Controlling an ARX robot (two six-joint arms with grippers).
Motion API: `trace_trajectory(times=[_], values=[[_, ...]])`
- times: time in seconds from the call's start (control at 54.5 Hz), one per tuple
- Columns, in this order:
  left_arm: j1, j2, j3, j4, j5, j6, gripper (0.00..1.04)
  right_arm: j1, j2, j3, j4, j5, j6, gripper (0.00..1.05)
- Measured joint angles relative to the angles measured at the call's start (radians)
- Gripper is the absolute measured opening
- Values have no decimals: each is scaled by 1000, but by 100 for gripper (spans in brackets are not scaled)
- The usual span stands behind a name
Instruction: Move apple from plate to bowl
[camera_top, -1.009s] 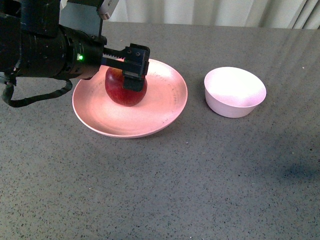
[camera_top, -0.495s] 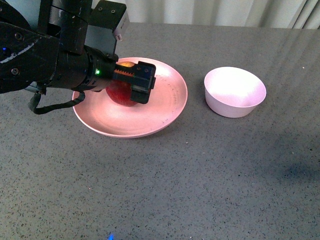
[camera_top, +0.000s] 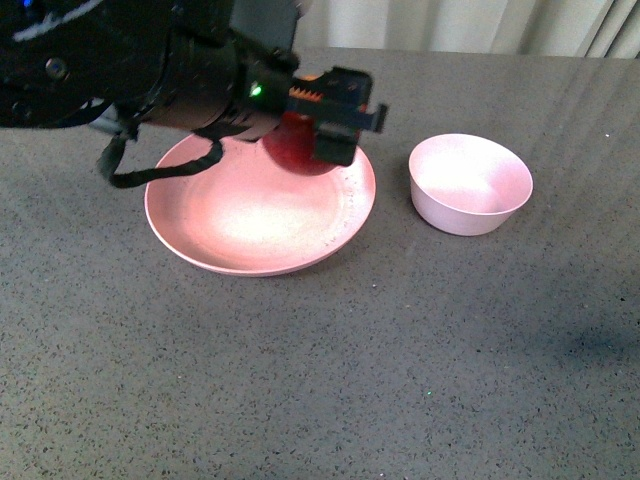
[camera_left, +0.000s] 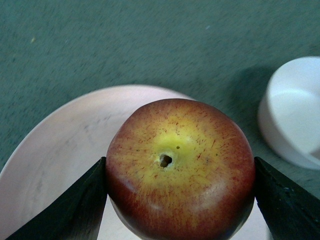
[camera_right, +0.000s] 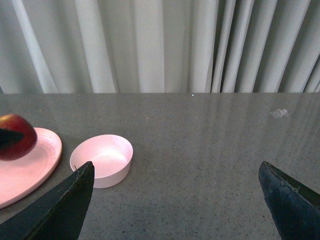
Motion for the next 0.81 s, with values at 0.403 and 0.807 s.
trace_trajectory(times=[0.403, 0.807], values=[[-178, 107, 232, -73, 3, -4, 74, 0, 0, 0, 0, 0, 0, 96], [-217, 233, 354, -109, 6, -4, 74, 0, 0, 0, 0, 0, 0, 96]])
